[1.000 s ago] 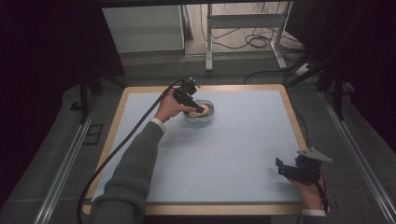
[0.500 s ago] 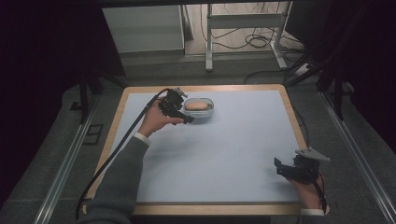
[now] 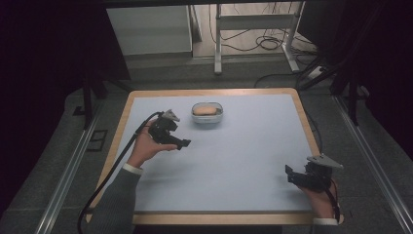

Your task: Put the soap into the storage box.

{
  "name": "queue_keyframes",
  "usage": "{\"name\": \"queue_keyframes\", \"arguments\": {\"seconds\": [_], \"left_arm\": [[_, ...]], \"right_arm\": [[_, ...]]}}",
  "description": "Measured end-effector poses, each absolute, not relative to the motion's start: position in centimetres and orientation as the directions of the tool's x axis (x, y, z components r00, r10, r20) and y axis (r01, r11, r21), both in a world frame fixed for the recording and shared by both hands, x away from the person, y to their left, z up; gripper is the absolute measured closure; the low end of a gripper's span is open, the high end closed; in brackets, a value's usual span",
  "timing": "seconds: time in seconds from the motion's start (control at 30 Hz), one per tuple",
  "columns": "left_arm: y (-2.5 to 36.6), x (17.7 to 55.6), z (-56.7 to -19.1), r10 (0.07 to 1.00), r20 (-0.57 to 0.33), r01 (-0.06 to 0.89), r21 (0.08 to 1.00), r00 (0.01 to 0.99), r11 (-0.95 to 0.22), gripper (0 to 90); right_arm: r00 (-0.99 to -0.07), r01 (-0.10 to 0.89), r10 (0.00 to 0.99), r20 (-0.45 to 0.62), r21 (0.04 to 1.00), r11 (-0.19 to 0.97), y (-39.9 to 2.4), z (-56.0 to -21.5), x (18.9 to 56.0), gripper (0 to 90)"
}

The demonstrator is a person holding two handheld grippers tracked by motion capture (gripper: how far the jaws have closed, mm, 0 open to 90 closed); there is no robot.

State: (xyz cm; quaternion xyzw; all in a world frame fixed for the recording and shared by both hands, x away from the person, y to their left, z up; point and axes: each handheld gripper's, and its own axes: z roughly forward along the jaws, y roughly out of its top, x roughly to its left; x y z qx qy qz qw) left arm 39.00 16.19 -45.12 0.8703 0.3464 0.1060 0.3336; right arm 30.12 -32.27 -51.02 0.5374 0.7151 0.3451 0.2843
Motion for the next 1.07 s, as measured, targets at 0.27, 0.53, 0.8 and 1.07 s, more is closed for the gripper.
{"name": "queue_keyframes", "arguments": {"seconds": [0.27, 0.53, 0.8, 1.07], "left_arm": [[18.4, 35.6, -46.5, 0.713, -0.042, 0.543, 0.68, 0.7, -0.494, 17.0], [20.6, 32.6, -48.5, 0.746, -0.071, 0.568, 0.697, 0.662, -0.437, 17.0], [21.6, 31.8, -49.2, 0.762, -0.081, 0.579, 0.702, 0.642, -0.414, 16.7], [21.3, 31.8, -49.7, 0.761, -0.094, 0.587, 0.698, 0.642, -0.41, 16.6]], "right_arm": [[-0.257, 0.572, 0.966, -0.035, 0.8, 0.181, -32.3, -51.0, 30.1, 5.6], [-0.261, 0.572, 0.964, -0.04, 0.798, 0.188, -32.1, -51.0, 30.1, 5.6], [-0.272, 0.567, 0.961, -0.045, 0.8, 0.198, -31.7, -51.1, 30.1, 5.6], [-0.28, 0.554, 0.959, -0.048, 0.808, 0.203, -31.5, -51.0, 30.0, 5.6]]}}
